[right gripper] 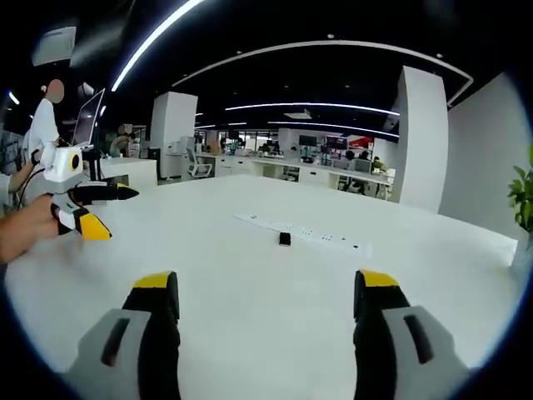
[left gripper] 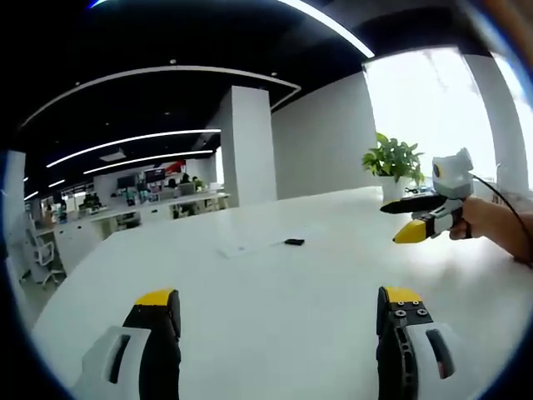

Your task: Snap the two parts of the plastic buckle together until the buckle closes and remains connected.

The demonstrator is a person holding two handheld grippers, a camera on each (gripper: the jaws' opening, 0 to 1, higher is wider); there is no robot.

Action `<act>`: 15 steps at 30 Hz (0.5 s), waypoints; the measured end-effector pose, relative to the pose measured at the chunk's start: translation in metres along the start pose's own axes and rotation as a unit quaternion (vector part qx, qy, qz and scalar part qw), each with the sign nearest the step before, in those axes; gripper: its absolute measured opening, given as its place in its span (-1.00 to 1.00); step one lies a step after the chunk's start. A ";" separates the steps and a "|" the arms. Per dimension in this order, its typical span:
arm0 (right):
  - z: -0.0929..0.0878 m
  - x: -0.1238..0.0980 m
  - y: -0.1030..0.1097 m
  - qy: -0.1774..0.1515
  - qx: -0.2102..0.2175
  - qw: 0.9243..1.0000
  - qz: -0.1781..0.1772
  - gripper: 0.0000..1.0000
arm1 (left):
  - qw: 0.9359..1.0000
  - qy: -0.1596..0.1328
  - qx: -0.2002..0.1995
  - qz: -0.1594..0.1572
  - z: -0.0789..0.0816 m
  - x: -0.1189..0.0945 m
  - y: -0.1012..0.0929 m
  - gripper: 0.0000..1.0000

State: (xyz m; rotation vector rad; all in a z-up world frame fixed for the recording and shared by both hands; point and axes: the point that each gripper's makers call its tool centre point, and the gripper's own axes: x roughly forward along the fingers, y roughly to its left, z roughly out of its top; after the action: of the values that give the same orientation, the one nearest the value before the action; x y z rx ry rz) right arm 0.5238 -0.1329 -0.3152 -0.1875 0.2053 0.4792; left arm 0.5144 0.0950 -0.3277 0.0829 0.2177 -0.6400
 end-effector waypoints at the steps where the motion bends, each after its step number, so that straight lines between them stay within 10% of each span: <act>1: 0.000 -0.001 0.000 0.000 0.000 1.000 0.000 0.72 | 1.000 0.002 -0.002 0.000 -0.001 0.000 0.000 0.99; 15: -0.002 -0.027 -0.001 -0.002 -0.001 1.000 -0.009 0.78 | 1.000 0.011 -0.002 -0.018 0.000 0.001 -0.021 0.99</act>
State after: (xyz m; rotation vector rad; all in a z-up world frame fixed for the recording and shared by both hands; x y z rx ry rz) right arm 0.5005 -0.1457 -0.3104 -0.1903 0.1997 0.4619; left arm 0.5025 0.0780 -0.3276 0.0817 0.2435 -0.6753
